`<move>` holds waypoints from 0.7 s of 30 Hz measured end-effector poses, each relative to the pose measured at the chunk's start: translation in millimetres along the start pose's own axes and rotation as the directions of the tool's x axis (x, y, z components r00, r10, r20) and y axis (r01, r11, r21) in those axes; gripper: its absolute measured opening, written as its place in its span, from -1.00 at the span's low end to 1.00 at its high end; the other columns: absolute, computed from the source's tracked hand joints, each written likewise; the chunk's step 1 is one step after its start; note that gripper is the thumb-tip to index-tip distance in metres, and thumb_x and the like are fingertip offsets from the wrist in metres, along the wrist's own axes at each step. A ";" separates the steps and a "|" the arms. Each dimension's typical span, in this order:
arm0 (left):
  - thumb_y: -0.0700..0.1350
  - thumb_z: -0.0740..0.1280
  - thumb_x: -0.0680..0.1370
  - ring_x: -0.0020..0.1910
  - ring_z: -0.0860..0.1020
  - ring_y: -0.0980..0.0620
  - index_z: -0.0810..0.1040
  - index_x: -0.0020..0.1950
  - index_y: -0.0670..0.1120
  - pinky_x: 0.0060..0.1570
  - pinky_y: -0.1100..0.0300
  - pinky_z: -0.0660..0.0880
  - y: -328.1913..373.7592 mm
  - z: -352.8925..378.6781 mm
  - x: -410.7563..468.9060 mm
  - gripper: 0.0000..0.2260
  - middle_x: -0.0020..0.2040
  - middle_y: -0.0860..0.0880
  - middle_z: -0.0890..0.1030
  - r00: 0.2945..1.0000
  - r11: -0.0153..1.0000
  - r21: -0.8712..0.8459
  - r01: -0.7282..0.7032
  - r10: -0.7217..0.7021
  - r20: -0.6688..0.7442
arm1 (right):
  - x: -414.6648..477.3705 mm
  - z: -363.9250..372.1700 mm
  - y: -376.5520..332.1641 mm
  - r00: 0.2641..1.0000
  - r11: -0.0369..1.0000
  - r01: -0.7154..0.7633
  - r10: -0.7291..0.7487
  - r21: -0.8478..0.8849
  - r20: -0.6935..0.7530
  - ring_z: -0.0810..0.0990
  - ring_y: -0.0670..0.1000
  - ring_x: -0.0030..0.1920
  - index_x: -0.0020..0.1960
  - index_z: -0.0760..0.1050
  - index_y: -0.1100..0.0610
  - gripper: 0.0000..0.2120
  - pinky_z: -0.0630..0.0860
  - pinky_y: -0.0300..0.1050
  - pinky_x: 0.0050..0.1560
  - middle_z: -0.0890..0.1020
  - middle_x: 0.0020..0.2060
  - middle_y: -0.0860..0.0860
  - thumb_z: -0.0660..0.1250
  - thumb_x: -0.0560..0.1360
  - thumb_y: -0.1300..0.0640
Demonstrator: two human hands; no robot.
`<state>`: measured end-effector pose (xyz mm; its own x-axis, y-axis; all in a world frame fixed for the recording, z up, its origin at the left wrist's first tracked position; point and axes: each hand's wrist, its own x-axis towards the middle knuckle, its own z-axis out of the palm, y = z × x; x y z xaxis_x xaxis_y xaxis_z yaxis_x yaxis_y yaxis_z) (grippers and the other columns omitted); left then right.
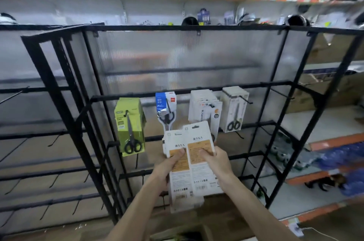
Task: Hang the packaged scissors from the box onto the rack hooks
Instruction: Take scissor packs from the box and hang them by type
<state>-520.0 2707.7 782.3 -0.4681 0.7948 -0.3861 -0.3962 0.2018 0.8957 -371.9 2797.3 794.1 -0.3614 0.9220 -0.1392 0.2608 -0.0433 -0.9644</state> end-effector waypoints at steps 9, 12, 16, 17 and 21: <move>-0.15 0.57 0.46 -0.15 0.74 -0.17 0.65 0.01 -0.25 0.00 -0.16 0.67 11.8 6.6 -1.1 -0.77 -0.16 -0.16 0.75 0.971 0.986 0.017 -0.165 0.165 -0.172 | -17.9 5.9 -24.0 0.978 0.990 0.085 -0.105 -0.114 -0.182 0.62 -0.02 -0.13 0.06 0.38 0.12 -0.89 0.57 -0.06 -0.19 0.61 -0.09 0.00 0.29 0.61 0.11; -0.09 0.58 0.45 -0.14 0.74 -0.13 0.62 0.10 -0.20 -0.03 -0.14 0.68 11.6 5.3 -4.0 -0.68 -0.12 -0.13 0.75 0.960 0.977 0.019 -0.212 0.212 -0.181 | -26.1 18.0 -31.8 0.952 0.937 0.195 -0.252 -0.290 -0.176 0.56 -0.02 -0.17 0.02 0.31 0.08 -0.92 0.40 -0.16 -0.30 0.55 -0.09 0.02 0.20 0.62 0.22; -0.15 0.58 0.40 -0.09 0.73 -0.19 0.65 0.06 -0.20 -0.05 -0.16 0.67 13.8 5.9 -7.2 -0.71 -0.07 -0.17 0.74 0.943 0.960 0.049 -0.277 0.281 -0.177 | -37.0 40.6 -28.8 0.953 0.897 0.302 -0.285 -0.322 0.097 0.54 -0.08 -0.08 0.00 0.30 0.07 -0.82 0.47 -0.29 -0.21 0.49 -0.02 -0.01 0.30 0.59 0.05; -0.13 0.56 0.35 -0.07 0.72 -0.21 0.65 0.05 -0.19 -0.05 -0.21 0.66 14.0 3.7 -7.8 -0.68 -0.07 -0.18 0.74 0.939 0.956 0.059 -0.286 0.292 -0.182 | -38.5 43.4 -24.9 0.948 0.875 0.318 -0.279 -0.365 0.156 0.52 -0.07 -0.01 0.03 0.33 0.04 -0.74 0.50 -0.22 -0.07 0.48 0.01 -0.04 0.33 0.54 -0.08; -0.19 0.47 0.37 -0.17 0.70 -0.19 0.61 -0.09 -0.15 -0.05 -0.21 0.64 14.6 -10.5 -17.3 -0.85 -0.15 -0.18 0.73 0.950 0.963 0.059 -0.264 0.270 -0.157 | -37.2 35.7 -17.1 0.936 0.843 0.335 -0.246 -0.421 0.251 0.45 -0.03 0.12 0.00 0.42 -0.11 -0.55 0.50 0.04 0.14 0.47 0.05 -0.11 0.29 0.39 -0.46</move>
<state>-526.0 2690.8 799.7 -0.6755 0.7199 -0.1594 -0.2109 0.0185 0.9773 -394.8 2750.0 807.7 -0.6276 0.7769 0.0504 0.4757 0.4338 -0.7652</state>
